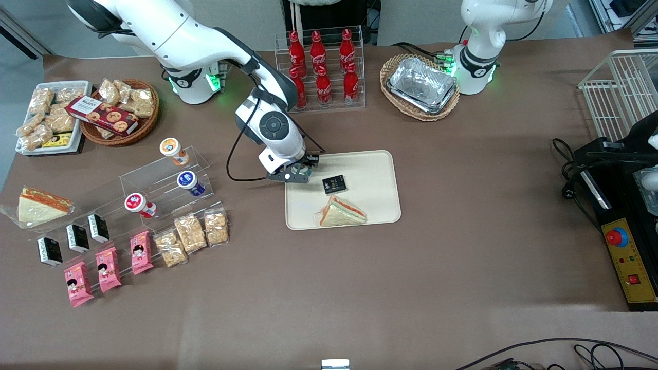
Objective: Place green gum on tray
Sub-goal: 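Lower the green bottle onto the tray beside the black packet and release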
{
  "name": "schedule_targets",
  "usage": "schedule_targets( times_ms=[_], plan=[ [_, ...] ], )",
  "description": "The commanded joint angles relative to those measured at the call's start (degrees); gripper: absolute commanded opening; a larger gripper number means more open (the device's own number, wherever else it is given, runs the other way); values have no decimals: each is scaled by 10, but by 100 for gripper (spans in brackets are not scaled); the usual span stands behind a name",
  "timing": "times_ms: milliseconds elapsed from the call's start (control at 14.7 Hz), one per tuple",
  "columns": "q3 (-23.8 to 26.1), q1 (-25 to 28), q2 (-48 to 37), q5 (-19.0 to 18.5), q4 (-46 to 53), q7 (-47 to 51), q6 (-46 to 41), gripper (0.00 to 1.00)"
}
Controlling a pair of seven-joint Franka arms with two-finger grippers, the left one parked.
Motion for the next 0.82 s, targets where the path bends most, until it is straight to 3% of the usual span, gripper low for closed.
schedule_targets(
  times_ms=[0, 68, 205, 477, 750],
  plan=[
    [-2, -1, 11, -16, 4, 21, 8, 88],
    [-2, -2, 9, -16, 4, 21, 7, 99],
    [-1, -6, -12, -15, 3, 24, 0, 100],
    [5, -46, -119, -3, 12, 0, -111, 100],
    [1, -88, -168, 60, 95, -100, -222, 100]
  ],
)
